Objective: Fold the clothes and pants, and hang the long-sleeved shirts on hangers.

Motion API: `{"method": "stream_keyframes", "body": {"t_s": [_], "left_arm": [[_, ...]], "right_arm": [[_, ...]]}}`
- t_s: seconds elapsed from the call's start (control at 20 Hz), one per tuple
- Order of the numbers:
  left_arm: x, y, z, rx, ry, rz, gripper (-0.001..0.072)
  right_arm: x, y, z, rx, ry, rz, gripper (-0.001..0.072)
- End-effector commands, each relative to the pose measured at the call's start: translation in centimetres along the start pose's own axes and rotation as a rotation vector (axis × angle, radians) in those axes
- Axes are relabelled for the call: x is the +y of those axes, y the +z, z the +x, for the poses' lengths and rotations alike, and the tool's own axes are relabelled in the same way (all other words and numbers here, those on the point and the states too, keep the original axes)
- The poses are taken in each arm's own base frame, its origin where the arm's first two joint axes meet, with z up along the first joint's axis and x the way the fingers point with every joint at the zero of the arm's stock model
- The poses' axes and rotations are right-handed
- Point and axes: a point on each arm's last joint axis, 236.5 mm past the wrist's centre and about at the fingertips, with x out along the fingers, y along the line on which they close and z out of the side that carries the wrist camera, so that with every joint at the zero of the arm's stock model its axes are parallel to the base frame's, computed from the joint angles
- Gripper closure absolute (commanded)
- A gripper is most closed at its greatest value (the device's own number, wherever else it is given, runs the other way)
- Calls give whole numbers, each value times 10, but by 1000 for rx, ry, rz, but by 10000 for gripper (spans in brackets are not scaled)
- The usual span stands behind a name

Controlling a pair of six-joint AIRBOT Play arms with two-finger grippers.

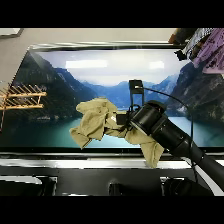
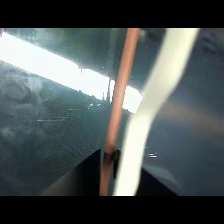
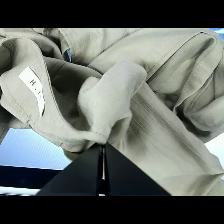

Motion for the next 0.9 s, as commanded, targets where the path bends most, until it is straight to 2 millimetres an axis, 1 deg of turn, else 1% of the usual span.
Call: {"method": "stream_keyframes", "body": {"t_s": [0.0, 0.2, 0.3, 0.35, 0.45, 0.55, 0.65, 0.85], "left_arm": [[0, 0, 1, -2, -2, -14, 680], [0, 2, -1, -7, 1, -13, 680], [0, 5, -6, -16, 7, -8, 680], [-1, 8, -9, -23, 12, -3, 680], [-3, 23, -22, -59, 27, 10, 681], [-5, 44, -42, -111, 56, 32, 681], [-7, 66, -67, -167, 89, 62, 681], [-13, 103, -116, -283, 145, 44, 682]], "right_arm": [[-1, 0, 0, -1, -3, 0, 680], [-3, 0, 0, 2, -11, 0, 680], [-5, -3, 0, 14, -22, 0, 680], [-6, -4, 0, 17, -25, 0, 680], [-6, -4, 0, 19, -27, 0, 680], [-6, -5, 0, 19, -27, 3, 680], [-6, -5, 0, 19, -27, 16, 680], [-6, -5, 0, 20, -27, 15, 680]]}}
